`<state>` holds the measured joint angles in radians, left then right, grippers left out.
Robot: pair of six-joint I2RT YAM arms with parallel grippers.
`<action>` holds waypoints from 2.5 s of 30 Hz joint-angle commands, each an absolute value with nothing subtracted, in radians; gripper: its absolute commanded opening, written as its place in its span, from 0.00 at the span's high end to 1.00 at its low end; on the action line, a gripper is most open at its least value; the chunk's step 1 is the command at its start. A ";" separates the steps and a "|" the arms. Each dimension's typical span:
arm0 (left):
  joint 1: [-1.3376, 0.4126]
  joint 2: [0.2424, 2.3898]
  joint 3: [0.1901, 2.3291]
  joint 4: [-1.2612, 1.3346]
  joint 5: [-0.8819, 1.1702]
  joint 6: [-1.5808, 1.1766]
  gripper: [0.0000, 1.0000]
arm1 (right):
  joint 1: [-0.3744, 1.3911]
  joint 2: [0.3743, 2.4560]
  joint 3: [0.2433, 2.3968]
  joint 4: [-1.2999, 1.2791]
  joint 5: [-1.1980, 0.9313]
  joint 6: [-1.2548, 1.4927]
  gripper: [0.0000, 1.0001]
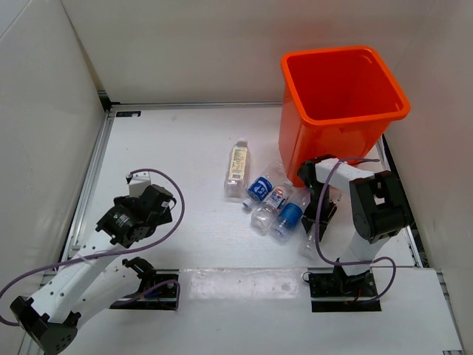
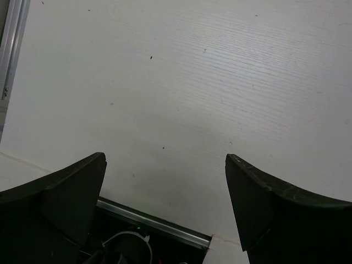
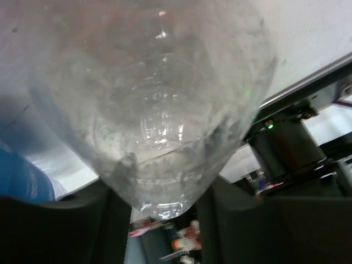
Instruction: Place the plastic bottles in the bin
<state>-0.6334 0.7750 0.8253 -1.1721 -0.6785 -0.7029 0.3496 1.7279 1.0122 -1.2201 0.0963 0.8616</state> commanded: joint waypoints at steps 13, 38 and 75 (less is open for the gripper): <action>-0.638 0.795 0.841 -1.201 -0.726 -0.742 0.00 | 0.446 1.493 1.043 -1.265 0.100 0.755 1.00; -0.640 0.810 0.873 -1.115 -0.675 -0.607 0.00 | 0.901 1.443 2.501 -1.405 0.324 0.468 1.00; -0.532 1.477 1.414 -0.801 -0.598 -0.333 0.00 | -0.146 1.724 2.589 -1.238 -0.035 0.448 0.10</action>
